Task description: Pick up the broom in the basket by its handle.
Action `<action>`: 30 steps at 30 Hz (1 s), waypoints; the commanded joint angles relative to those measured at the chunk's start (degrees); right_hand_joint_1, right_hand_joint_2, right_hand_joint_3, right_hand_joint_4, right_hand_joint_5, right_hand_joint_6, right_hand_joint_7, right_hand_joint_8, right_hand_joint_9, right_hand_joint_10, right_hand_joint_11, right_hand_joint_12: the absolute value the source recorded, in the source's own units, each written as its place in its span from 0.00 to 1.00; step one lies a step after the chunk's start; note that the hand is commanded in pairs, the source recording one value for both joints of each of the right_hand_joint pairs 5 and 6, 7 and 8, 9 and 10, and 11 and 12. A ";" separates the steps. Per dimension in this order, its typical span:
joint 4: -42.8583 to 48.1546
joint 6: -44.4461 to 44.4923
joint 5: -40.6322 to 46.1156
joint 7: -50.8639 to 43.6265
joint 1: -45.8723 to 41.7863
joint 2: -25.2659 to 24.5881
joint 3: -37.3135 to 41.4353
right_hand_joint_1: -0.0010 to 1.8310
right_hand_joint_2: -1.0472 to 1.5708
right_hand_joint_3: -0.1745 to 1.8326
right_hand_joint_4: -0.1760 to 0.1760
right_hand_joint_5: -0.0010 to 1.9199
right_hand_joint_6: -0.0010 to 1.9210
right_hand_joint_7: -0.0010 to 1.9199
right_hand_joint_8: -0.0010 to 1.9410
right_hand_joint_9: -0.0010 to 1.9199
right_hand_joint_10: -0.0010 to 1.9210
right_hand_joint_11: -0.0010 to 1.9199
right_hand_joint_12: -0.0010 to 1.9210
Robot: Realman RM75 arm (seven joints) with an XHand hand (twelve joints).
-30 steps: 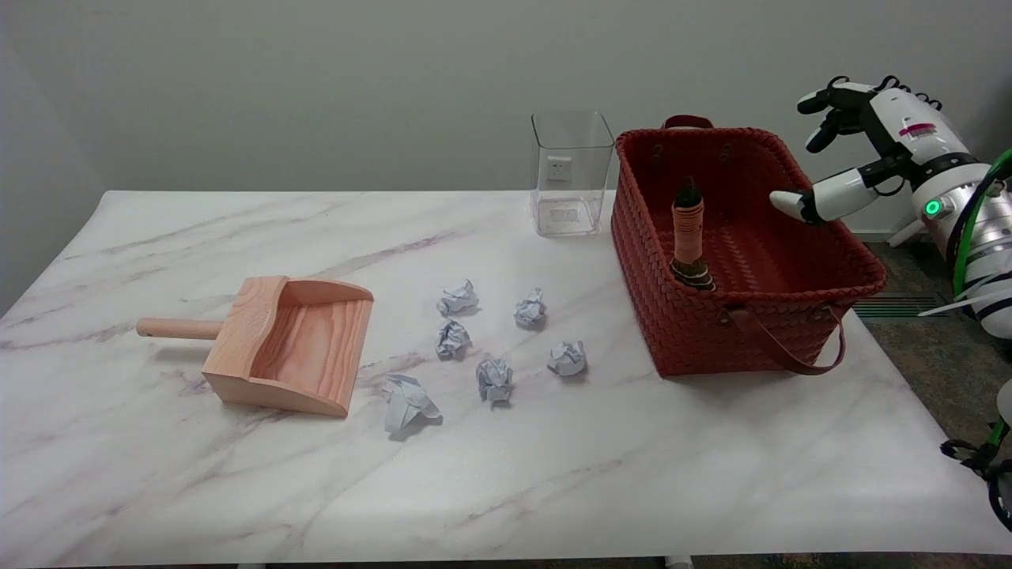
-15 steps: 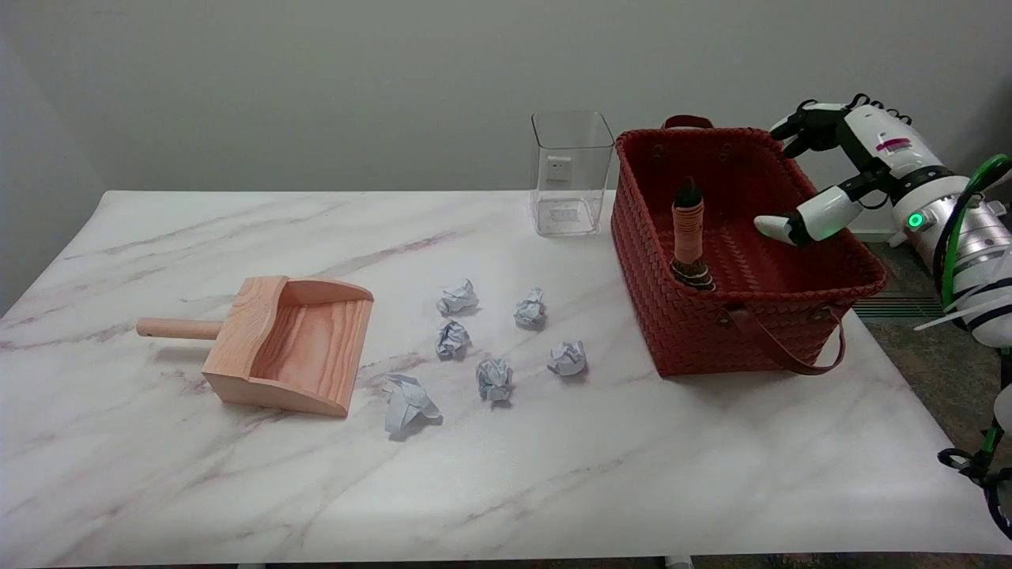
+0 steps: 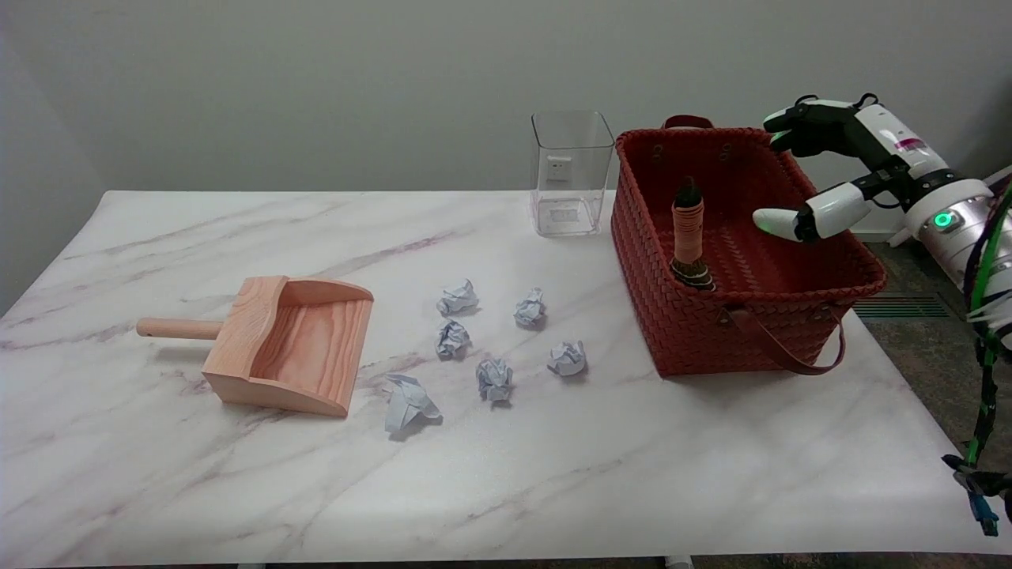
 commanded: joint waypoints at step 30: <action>-1.65 16.80 23.51 -0.13 -2.88 -1.90 2.24 0.64 0.39 0.61 0.50 0.26 0.26 0.32 0.31 0.26 0.26 0.29 0.29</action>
